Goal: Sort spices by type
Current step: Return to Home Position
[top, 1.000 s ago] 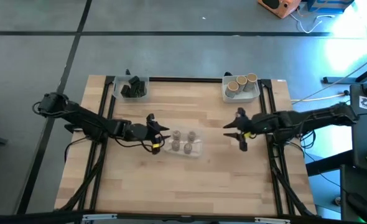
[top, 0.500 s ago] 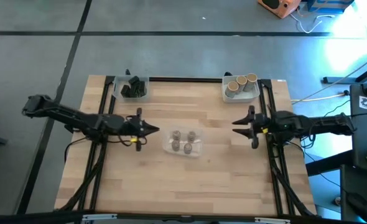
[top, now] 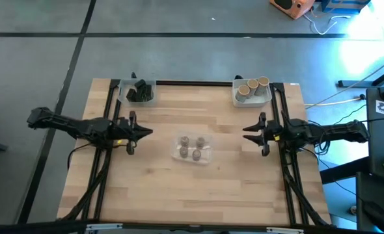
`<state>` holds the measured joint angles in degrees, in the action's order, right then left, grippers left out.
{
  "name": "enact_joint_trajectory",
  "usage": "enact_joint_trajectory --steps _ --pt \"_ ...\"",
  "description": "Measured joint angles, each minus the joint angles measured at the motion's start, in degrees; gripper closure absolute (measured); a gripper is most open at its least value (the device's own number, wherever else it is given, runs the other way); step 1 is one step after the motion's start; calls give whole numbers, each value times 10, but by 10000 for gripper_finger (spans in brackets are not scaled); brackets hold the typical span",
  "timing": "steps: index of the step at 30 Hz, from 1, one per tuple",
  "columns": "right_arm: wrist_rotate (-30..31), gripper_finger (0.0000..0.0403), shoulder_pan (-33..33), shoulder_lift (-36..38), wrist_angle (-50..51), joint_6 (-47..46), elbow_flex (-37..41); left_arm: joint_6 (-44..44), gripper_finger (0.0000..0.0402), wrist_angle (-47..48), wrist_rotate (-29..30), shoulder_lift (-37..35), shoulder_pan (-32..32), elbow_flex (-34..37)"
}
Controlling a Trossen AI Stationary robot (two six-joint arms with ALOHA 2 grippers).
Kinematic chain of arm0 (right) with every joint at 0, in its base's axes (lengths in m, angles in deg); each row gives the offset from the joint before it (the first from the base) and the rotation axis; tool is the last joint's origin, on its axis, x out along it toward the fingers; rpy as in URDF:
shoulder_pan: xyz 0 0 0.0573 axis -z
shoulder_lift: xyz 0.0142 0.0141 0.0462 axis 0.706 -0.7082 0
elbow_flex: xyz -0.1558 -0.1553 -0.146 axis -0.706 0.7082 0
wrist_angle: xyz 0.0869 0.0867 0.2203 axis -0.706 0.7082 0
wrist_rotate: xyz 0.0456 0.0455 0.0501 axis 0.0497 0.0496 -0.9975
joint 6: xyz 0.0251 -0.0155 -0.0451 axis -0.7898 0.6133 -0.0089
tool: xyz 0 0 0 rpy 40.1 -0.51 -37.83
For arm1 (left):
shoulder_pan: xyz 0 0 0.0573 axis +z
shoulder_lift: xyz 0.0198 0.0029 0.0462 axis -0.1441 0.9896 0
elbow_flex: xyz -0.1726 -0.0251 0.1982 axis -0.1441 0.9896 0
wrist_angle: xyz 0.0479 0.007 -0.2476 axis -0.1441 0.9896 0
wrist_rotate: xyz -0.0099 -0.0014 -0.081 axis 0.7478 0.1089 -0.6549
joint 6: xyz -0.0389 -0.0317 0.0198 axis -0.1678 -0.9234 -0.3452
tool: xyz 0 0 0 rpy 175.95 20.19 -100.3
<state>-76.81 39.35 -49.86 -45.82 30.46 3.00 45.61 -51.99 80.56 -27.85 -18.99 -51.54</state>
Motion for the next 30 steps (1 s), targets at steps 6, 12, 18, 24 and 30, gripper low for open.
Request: enact_joint_trajectory --steps 6,12,18,24,30 --pt "17 315 0 0 -8 -4 21 -13 398 54 1 -64 0 6" --pt "26 395 0 1 -33 -4 50 -9 400 101 2 -112 0 6" --pt "21 376 0 1 -88 -4 90 -10 399 147 9 -164 0 6" --pt "20 371 0 1 -99 -5 98 0 399 189 28 -207 0 6" --pt "20 371 0 5 -108 8 99 -9 400 193 -5 -206 0 11"
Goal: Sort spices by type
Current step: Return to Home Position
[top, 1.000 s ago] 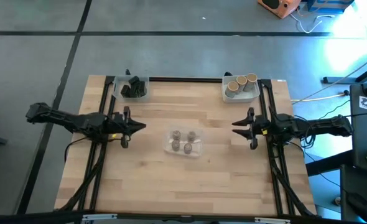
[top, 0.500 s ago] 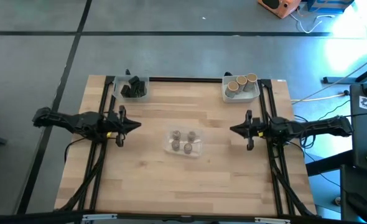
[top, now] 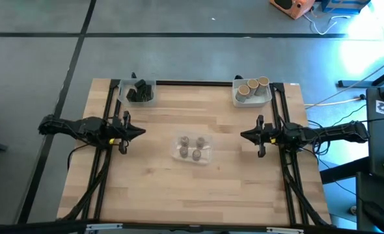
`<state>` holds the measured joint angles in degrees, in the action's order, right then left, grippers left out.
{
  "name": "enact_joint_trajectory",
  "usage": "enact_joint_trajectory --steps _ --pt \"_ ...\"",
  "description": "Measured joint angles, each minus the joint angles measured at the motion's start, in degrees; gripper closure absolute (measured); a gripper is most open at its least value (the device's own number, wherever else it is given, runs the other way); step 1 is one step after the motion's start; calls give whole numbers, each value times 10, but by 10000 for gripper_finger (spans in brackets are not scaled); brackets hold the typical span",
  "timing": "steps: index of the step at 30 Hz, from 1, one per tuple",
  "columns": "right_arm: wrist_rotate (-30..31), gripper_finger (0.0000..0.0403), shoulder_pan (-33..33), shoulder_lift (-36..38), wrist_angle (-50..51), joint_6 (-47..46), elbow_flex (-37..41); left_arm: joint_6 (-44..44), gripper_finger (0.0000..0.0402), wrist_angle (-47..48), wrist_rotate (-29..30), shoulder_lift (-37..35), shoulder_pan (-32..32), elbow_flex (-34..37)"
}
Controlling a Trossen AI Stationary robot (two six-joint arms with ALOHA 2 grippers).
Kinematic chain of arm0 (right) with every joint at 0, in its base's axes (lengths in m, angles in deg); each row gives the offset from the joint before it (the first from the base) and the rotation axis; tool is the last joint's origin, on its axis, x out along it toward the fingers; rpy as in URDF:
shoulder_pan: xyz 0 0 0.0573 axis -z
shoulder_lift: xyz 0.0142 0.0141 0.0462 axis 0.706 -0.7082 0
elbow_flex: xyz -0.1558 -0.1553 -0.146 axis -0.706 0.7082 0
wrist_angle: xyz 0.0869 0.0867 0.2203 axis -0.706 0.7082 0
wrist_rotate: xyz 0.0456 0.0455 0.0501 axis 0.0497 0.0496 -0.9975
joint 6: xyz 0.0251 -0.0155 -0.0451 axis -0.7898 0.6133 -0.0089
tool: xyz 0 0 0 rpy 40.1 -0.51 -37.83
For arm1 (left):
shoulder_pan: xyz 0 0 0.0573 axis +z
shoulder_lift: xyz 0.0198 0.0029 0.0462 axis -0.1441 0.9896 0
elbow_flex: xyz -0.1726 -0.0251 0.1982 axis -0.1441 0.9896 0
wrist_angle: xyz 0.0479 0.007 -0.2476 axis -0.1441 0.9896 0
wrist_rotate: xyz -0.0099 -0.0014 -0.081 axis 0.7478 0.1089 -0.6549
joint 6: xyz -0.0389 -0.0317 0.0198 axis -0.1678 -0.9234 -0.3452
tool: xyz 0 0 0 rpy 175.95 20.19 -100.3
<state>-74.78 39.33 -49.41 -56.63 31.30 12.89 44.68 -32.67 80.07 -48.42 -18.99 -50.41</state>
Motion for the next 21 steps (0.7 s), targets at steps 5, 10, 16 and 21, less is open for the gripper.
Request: enact_joint_trajectory --steps 5,10,16,21 --pt "0 371 0 0 -2 5 1 -7 400 -34 -39 0 0 40" --pt "2 371 0 18 1 11 1 20 400 -74 -31 0 20 54" --pt "6 371 0 73 11 24 1 25 400 -83 -36 0 50 58" --pt "39 371 0 138 64 38 1 23 400 -82 -40 0 55 58"
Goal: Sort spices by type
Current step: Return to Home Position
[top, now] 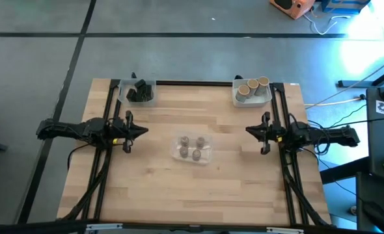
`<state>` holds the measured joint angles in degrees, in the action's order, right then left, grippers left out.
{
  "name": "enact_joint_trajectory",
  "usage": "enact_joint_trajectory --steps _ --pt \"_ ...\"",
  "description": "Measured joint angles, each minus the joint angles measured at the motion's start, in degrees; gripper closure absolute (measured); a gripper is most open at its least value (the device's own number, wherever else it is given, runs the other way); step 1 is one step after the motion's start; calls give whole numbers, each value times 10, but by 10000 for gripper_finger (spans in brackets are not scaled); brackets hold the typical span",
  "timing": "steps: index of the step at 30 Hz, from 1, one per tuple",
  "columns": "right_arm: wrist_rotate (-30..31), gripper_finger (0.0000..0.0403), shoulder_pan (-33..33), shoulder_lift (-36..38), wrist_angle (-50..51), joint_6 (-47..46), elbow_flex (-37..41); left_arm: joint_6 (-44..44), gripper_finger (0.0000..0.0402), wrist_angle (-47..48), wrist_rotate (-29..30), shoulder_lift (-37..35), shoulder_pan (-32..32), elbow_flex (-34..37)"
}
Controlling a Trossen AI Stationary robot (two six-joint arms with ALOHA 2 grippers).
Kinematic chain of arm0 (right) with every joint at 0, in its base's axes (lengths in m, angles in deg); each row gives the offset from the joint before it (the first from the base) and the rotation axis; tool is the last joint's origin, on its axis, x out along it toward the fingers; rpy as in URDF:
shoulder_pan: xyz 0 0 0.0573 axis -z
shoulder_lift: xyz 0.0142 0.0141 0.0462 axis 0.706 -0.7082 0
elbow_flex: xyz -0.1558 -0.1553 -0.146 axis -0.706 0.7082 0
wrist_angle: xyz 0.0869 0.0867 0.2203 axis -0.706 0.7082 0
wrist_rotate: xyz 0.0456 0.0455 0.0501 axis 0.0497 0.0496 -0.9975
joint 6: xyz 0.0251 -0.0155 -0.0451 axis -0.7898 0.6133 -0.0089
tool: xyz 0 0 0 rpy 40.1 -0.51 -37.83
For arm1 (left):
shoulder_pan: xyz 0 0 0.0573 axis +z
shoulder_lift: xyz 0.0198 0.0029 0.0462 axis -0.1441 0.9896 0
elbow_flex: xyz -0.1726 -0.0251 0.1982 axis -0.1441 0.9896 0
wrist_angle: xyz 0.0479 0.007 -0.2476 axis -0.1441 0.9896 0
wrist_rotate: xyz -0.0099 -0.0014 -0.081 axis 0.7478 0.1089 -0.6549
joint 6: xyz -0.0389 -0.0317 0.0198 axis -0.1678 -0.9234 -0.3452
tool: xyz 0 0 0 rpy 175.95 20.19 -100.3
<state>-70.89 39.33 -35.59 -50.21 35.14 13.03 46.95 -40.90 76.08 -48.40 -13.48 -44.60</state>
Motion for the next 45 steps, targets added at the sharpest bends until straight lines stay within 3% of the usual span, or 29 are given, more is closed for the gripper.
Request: enact_joint_trajectory --steps 3,10,45 --pt "-2 371 0 19 36 0 -2 -1 400 1 -8 0 0 0" --pt "-72 371 0 19 87 -16 -13 2 400 1 -38 0 0 0" --pt "-74 371 0 19 75 -17 -12 -1 400 8 -52 2 0 0"
